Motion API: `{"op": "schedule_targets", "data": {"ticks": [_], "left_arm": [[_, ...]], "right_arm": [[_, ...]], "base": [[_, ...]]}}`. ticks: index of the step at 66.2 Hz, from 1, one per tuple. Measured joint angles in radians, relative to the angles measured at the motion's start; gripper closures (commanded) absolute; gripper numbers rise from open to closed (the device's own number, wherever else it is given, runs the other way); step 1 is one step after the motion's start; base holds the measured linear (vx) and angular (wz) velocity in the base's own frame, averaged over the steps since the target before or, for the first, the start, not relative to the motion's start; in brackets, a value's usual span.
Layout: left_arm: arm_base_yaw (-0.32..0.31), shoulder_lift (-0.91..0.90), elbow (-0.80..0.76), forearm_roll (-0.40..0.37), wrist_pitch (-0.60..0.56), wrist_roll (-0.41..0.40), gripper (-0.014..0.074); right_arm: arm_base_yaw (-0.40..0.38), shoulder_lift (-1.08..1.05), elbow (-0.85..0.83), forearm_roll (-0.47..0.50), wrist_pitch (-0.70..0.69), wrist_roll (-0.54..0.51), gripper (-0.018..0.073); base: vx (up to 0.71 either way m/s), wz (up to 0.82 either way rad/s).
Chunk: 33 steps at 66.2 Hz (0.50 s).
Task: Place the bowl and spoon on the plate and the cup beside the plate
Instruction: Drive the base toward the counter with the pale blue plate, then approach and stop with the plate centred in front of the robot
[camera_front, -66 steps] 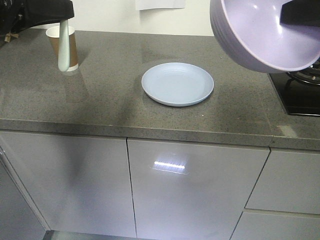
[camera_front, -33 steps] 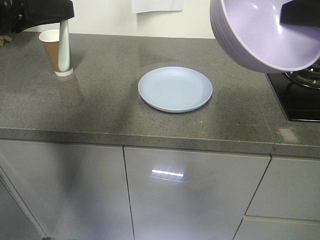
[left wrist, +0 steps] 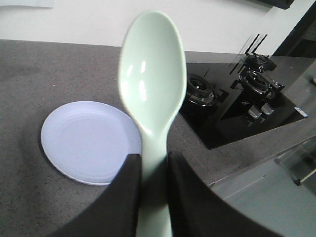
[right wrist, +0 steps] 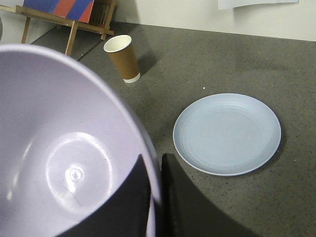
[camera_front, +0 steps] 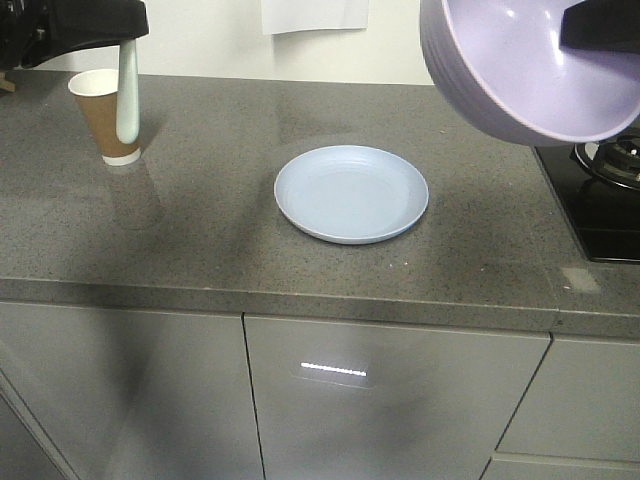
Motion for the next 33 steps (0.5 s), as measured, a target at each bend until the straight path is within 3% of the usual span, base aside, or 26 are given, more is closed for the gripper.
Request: {"op": "schedule_targets", "data": {"ticks": [33], "left_arm": [[0.0,0.0,0.0,0.0,0.0,0.0,0.0603]], "right_arm": [[0.0,0.0,0.0,0.0,0.0,0.0,0.057]], "base": [[0.06,-0.01]]}}
